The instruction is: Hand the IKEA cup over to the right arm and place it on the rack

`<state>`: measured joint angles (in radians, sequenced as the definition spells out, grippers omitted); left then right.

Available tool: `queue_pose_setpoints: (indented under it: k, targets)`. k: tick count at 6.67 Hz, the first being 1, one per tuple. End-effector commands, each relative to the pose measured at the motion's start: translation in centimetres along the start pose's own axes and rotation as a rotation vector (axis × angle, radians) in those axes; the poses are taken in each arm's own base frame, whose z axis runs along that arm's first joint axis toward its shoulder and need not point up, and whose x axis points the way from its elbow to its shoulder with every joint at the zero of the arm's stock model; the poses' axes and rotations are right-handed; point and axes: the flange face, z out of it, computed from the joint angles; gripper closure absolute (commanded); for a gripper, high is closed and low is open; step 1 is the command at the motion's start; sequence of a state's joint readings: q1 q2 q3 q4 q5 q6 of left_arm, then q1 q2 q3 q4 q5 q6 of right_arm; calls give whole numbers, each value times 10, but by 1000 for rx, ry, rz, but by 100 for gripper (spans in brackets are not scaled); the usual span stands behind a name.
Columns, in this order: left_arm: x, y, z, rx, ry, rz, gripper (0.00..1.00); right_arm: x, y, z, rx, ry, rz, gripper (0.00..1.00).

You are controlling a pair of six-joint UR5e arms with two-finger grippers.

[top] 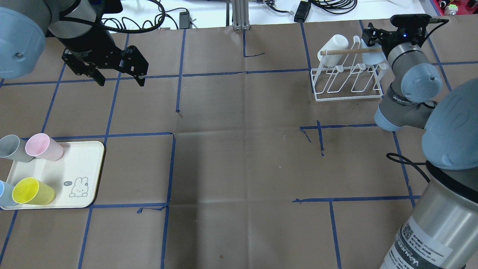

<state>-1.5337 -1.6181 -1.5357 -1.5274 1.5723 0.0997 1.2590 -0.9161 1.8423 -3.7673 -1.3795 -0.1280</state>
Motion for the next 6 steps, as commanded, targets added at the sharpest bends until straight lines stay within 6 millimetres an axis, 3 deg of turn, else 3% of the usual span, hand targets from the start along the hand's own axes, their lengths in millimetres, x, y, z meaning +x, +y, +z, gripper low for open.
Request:
queue_pose_setpoints:
  k: [1,3,6]
  targets:
    - [0,0,0,1,0,0,1,-3,-18,-8,24,-4,-4,0]
    - [-1,0,-1,3,0,-1,1,-3,-61,-29,44,0,-7,0]
    - [-1,-1,0,1,0,-1,1,-7,-138,-75,-171,-23,21,0]
